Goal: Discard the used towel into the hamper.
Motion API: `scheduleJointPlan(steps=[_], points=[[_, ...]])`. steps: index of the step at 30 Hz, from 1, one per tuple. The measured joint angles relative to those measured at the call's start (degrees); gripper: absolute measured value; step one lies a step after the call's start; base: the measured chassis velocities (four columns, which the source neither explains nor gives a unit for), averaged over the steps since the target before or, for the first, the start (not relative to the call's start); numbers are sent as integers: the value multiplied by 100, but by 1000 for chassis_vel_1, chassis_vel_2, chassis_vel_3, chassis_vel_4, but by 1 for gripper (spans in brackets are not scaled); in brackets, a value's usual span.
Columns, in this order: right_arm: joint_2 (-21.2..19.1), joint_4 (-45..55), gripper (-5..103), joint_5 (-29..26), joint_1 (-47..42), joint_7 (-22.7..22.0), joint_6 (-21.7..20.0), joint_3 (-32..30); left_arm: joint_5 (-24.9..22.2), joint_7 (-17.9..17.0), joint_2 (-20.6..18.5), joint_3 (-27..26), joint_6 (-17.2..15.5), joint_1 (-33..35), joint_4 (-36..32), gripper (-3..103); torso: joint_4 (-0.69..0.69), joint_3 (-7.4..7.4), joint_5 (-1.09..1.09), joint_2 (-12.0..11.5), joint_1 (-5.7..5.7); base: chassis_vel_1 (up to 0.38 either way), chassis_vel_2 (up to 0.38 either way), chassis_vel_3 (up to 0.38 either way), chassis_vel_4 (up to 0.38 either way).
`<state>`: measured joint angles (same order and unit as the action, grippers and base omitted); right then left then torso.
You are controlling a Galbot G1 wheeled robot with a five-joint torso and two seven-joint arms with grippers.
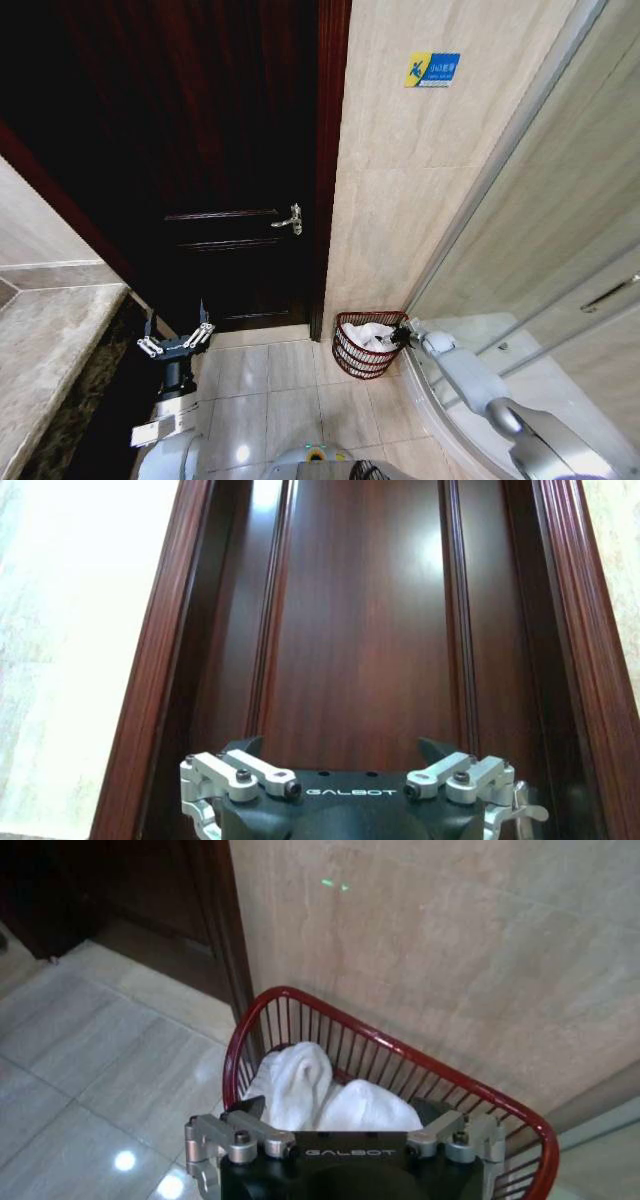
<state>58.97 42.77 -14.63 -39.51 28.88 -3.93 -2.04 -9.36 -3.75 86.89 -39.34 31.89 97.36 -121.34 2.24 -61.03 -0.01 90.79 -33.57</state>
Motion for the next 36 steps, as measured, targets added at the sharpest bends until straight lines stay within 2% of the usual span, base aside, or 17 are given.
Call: scheduleJointPlan(steps=[4, 5, 8, 9, 11, 12, 14, 15, 16, 18, 19, 21, 22, 25, 27, 32, 36], points=[[-37, 220, 96, -204, -196, -62, 235, -214, -7, 1, -36, 18, -46, -27, 6, 100, 0, 0, 2, 0, 0, 0, 0, 0, 0], [-45, 351, 99, -251, -317, -149, 404, -352, -7, 0, -55, 34, -56, -36, 17, 100, 0, 0, 1, 0, 0, 0, 0, 0, 0], [-53, 953, 100, -436, -865, -527, 1094, -952, -15, 1, -158, 85, -79, -37, 57, 100, 1, 0, 2, 0, 0, 0, 0, 0, 0], [-53, 953, 100, -436, -865, -527, 1094, -952, -15, 1, -158, 85, -79, -37, 57, 100, 1, 0, 2, 0, 0, 0, 0, 0, 0], [-151, 1757, 100, -691, -1404, -854, 1210, -1466, -32, 11, -253, 116, -96, -44, 79, 100, 0, 0, 3, 0, 0, 0, 0, 0, 0], [-151, 1757, 100, -691, -1404, -854, 1210, -1466, -32, 11, -253, 116, -96, -44, 79, 100, 0, 0, 3, 0, 0, 0, 0, 0, 0], [-245, 2700, 100, -1017, -1947, -1229, 1144, -2067, -70, 14, -329, 188, -123, -71, 104, 100, -2, 0, -3, 0, 0, 0, 0, 0, 0], [-263, 3111, 100, -1152, -2152, -1365, 1108, -2298, -98, 18, -367, 240, -142, -88, 120, 100, -1, 1, 2, 0, 0, 0, 0, 0, 0], [-263, 3111, 100, -1152, -2152, -1365, 1108, -2298, -98, 18, -367, 240, -142, -88, 120, 100, -1, 1, 2, 0, 0, 0, 0, 0, 0], [-284, 4214, 100, -1479, -2781, -1733, 997, -2938, -174, 5, -469, 396, -225, -148, 167, 100, 1, 1, -3, 0, 1, 0, 0, 0, 0], [-284, 4214, 100, -1479, -2781, -1733, 997, -2938, -174, 5, -469, 396, -225, -148, 167, 100, 1, 1, -3, 0, 1, 0, 0, 0, 0], [-274, 5117, 100, -1704, -3328, -1979, 882, -3456, -266, -17, -589, 565, -388, -178, 188, 100, 0, 0, 3, 0, 0, 0, 0, 0, 0], [-240, 5465, 100, -1801, -3537, -2092, 841, -3678, -297, -25, -636, 633, -452, -182, 192, 100, 0, 1, -6, 0, 0, 0, 0, 0, 0], [-121, 6306, 100, -2006, -4034, -2446, 798, -4090, -342, -39, -723, 769, -538, -183, 194, 100, 1, 0, 5, 0, 0, 0, 0, 0, 0], [34, 7004, 100, -2095, -4458, -2677, 797, -4418, -352, -50, -768, 850, -559, -158, 182, 100, -1, 1, -5, 0, 1, 0, 0, 0, 0], [298, 7846, 100, -2107, -4899, -2834, 794, -4672, -403, -95, -780, 837, -589, -4, 10, 100, 1, 1, 0, 0, 1, 0, 0, 0, 0], [552, 8404, 100, -2054, -5212, -2882, 778, -4820, -733, -102, -1161, 769, -785, 38, -194, 100, -1, 0, -1, -1, 1, 0, 0, 0, 0]])
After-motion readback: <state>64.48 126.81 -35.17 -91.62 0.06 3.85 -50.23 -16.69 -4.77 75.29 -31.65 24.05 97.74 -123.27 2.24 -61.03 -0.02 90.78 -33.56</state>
